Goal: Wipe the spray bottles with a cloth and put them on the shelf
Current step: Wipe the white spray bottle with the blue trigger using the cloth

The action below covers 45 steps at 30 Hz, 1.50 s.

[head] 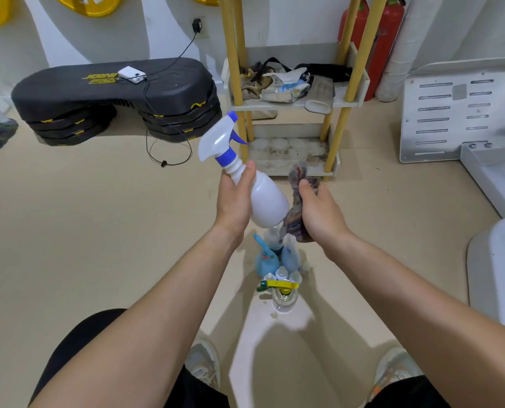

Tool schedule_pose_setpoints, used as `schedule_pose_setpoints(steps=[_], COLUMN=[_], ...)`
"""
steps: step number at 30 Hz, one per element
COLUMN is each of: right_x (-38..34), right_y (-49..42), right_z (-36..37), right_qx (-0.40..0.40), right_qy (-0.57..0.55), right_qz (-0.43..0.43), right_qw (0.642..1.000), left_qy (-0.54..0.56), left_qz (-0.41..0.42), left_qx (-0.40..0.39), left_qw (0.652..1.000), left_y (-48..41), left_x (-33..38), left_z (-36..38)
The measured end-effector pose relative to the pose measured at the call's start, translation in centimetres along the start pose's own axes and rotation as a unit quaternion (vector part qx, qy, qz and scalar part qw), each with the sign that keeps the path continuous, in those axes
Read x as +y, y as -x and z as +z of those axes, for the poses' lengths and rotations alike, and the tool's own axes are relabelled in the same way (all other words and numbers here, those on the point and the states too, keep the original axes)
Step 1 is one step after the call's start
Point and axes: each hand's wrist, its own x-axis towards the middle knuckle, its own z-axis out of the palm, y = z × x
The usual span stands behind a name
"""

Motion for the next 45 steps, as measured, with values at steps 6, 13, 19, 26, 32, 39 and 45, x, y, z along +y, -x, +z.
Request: schedule_pose_setpoints(steps=[6, 13, 19, 26, 32, 39, 45], right_x=[0.1, 2.1, 6.7, 11.2, 14.3, 18.0, 17.5], right_y=[0.0, -1.6, -3.2, -6.6, -10.0, -10.8, -8.9], right_z=[4.1, 11.3, 19.3, 25.3, 28.1, 29.5, 28.3], right_qx=[-0.078, -0.116, -0.14, -0.155, -0.144, -0.12, -0.144], right_qy=[0.042, 0.03, 0.02, 0.04, 0.07, 0.047, 0.045], right_qz=[-0.038, 0.018, 0.056, 0.1, 0.15, 0.197, 0.195], right_qw=[0.995, 0.993, 0.988, 0.982, 0.976, 0.972, 0.969], left_qy=[-0.066, -0.124, -0.134, -0.14, -0.121, -0.111, -0.159], left_qz=[-0.006, -0.039, -0.099, -0.176, -0.216, -0.208, -0.196], left_qx=[-0.002, 0.088, 0.179, 0.23, 0.251, 0.281, 0.261], left_qw=[0.998, 0.988, 0.97, 0.947, 0.936, 0.93, 0.932], left_y=[0.5, -0.8, -3.1, -5.2, -7.0, -6.7, -5.9], left_x=[-1.1, -6.7, -11.9, -20.6, -26.7, -30.2, -30.3], left_z=[-4.0, -8.2, -12.1, -15.3, -17.0, -17.3, -17.7])
